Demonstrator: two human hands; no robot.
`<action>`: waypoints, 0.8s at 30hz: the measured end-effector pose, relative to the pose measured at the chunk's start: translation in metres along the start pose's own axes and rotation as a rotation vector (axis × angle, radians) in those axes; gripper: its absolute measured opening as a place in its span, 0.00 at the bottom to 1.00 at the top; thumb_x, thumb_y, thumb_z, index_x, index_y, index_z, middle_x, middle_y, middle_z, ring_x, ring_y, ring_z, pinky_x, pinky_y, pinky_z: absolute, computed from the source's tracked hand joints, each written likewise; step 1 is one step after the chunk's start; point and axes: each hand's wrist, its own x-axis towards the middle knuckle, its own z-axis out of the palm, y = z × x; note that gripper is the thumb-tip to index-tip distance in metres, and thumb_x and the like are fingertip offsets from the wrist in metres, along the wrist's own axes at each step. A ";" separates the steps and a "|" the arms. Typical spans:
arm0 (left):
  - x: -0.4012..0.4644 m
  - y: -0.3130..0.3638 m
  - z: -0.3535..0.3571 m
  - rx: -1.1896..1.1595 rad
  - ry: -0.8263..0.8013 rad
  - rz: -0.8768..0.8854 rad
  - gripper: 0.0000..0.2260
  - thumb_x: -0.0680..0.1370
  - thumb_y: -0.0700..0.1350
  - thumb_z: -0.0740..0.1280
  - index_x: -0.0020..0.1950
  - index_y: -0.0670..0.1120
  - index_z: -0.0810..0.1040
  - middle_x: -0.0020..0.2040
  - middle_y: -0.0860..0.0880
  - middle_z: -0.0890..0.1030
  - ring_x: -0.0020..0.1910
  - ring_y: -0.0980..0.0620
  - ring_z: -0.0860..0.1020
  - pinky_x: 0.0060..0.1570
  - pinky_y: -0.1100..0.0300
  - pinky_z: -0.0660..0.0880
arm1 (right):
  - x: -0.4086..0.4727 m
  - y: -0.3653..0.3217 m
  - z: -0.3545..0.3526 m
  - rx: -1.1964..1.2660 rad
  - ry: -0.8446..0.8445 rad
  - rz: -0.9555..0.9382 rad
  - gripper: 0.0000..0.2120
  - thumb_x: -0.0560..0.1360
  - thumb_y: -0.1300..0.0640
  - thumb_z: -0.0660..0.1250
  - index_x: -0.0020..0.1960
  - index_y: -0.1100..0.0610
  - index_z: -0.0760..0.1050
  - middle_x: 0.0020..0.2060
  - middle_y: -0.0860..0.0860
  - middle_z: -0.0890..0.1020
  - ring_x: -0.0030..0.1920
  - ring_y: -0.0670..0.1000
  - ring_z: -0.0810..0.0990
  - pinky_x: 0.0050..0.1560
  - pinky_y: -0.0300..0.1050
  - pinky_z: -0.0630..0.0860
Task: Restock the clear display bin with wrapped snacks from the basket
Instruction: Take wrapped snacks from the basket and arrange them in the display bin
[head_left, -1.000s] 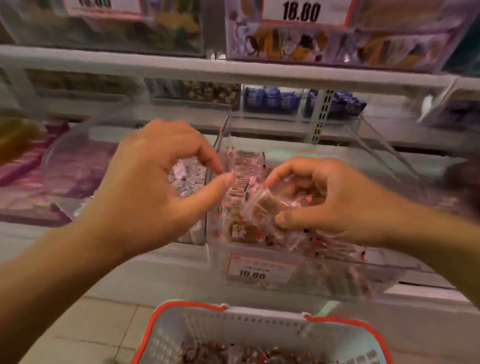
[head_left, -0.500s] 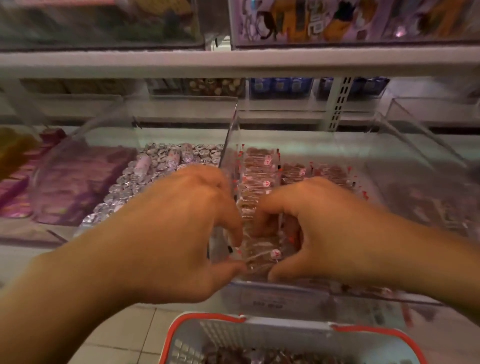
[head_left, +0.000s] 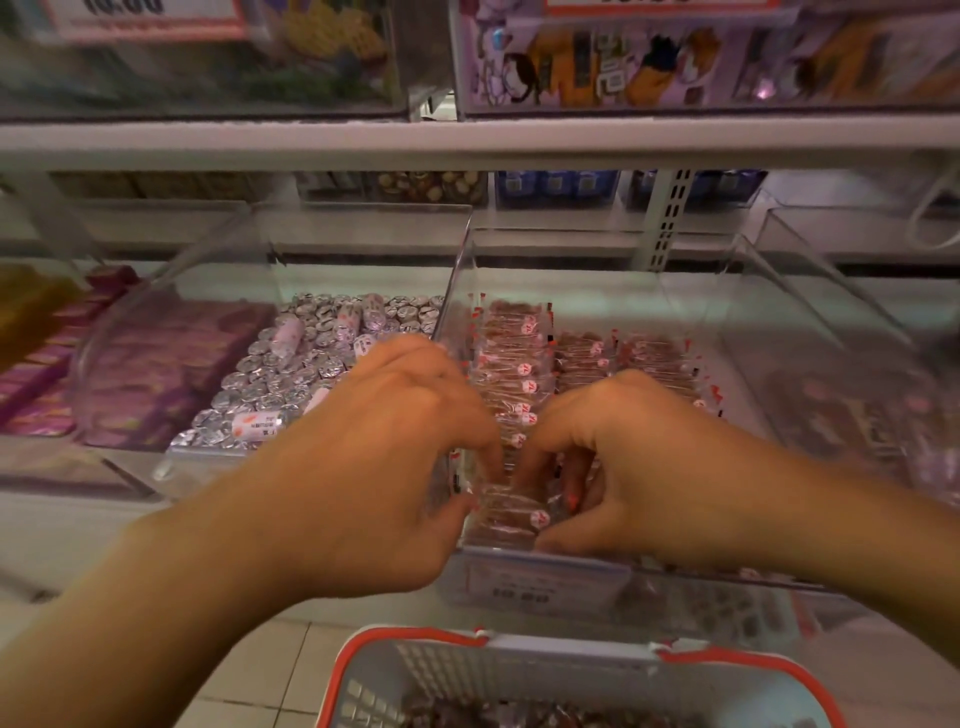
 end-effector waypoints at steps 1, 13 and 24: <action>0.000 0.000 0.000 -0.025 0.010 -0.005 0.10 0.63 0.49 0.71 0.44 0.54 0.81 0.40 0.58 0.79 0.48 0.55 0.73 0.59 0.58 0.66 | 0.002 0.000 0.002 0.030 0.030 0.001 0.14 0.63 0.46 0.81 0.46 0.47 0.84 0.35 0.45 0.83 0.36 0.40 0.80 0.36 0.32 0.75; 0.005 -0.007 0.003 0.131 -0.054 -0.014 0.10 0.69 0.65 0.68 0.41 0.62 0.82 0.42 0.62 0.78 0.51 0.60 0.68 0.61 0.64 0.56 | 0.000 0.005 0.005 0.105 0.033 -0.020 0.08 0.68 0.48 0.78 0.46 0.47 0.87 0.36 0.43 0.79 0.40 0.40 0.77 0.37 0.30 0.69; -0.051 0.058 0.037 -0.128 0.389 0.280 0.09 0.71 0.46 0.67 0.31 0.48 0.73 0.28 0.54 0.71 0.27 0.53 0.68 0.30 0.61 0.66 | -0.119 -0.019 0.119 -0.127 -0.007 -0.277 0.06 0.79 0.53 0.66 0.45 0.53 0.79 0.36 0.48 0.79 0.37 0.49 0.77 0.36 0.44 0.69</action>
